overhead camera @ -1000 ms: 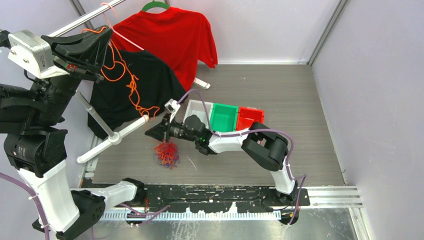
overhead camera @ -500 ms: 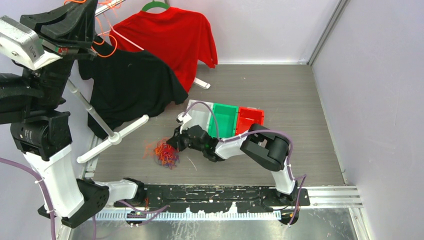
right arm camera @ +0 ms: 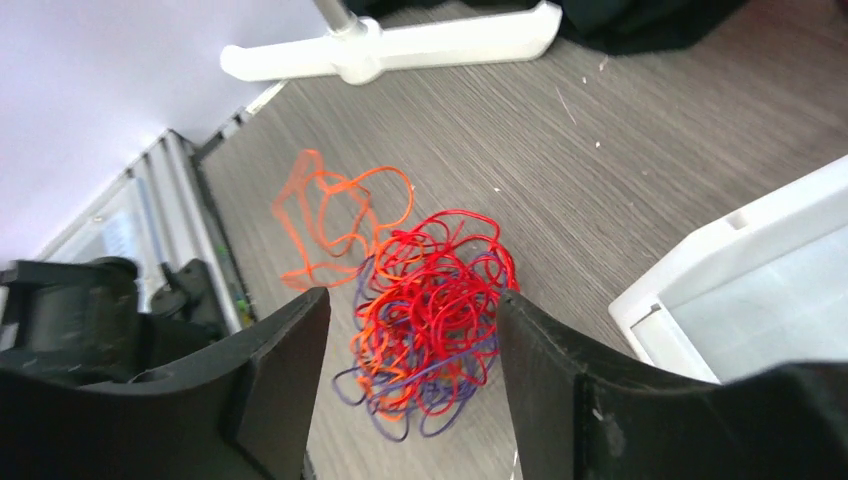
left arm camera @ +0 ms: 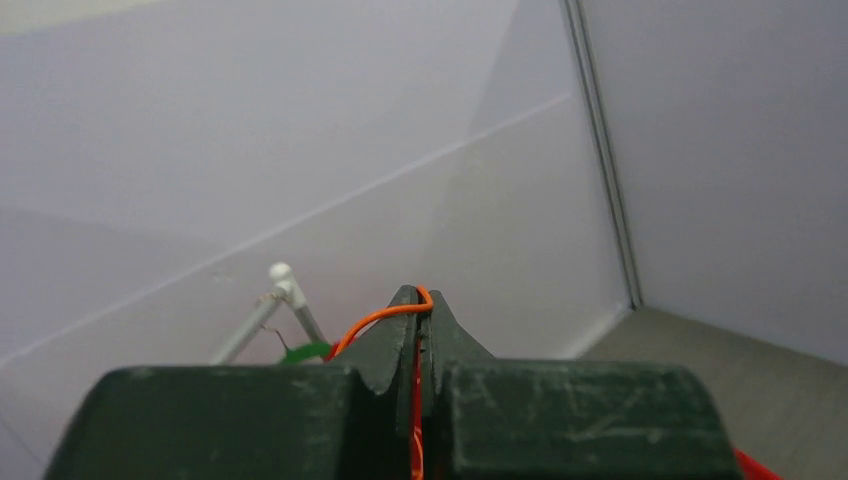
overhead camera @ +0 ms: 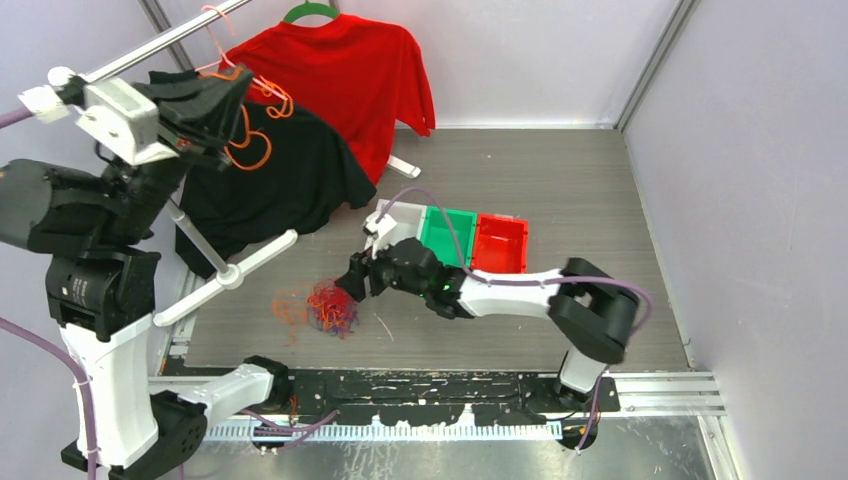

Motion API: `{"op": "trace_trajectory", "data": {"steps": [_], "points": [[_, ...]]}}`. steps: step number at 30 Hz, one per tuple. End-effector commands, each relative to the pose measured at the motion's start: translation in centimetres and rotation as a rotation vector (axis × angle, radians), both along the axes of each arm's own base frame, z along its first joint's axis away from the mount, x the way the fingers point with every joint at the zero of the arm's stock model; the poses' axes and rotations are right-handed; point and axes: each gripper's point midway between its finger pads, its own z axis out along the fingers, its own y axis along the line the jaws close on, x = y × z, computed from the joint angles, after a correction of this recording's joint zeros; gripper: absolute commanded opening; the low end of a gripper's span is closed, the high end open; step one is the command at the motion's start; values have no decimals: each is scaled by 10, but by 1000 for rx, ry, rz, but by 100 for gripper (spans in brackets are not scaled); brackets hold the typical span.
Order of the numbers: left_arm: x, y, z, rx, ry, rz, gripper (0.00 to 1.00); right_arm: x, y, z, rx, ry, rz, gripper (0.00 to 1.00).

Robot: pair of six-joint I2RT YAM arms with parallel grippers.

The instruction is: Untangle the cables

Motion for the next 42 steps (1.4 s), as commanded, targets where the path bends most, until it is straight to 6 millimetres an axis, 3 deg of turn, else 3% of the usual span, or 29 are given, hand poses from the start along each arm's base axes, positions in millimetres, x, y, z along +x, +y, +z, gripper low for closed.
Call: {"op": "trace_trajectory", "data": {"steps": [1, 3, 7, 9, 13, 16, 21, 25, 29, 32, 39, 42], "points": [[7, -18, -62, 53, 214, -91, 0, -11, -33, 49, 51, -62, 29, 71], [11, -28, -97, 92, 325, -142, 0, -10, -51, 58, 70, -89, 26, 79], [15, -45, -158, 120, 534, -235, 0, -10, -78, 88, 107, -158, 21, 80], [13, -51, -184, 126, 624, -280, 0, -13, -91, 114, 150, -199, 30, 80], [0, -65, -221, 137, 762, -392, 0, -25, -109, 154, 193, -289, 88, 82], [-14, -74, -235, 143, 833, -497, 0, -33, -115, 168, 170, -347, 130, 84], [-32, -86, -249, 124, 921, -643, 0, -38, -109, 193, 224, -404, 173, 86], [-42, -90, -253, 128, 944, -709, 0, -29, -98, 200, 219, -421, 173, 87], [-44, -90, -253, 131, 943, -717, 0, -27, -79, 219, 289, -419, 216, 89], [-46, -89, -248, 132, 926, -720, 0, -23, -61, 216, 323, -382, 242, 88], [-54, -90, -231, 118, 901, -752, 0, 19, -47, 213, 353, -377, 68, 78], [-56, -90, -228, 105, 906, -762, 0, 30, -48, 222, 415, -404, 9, 77]]}}
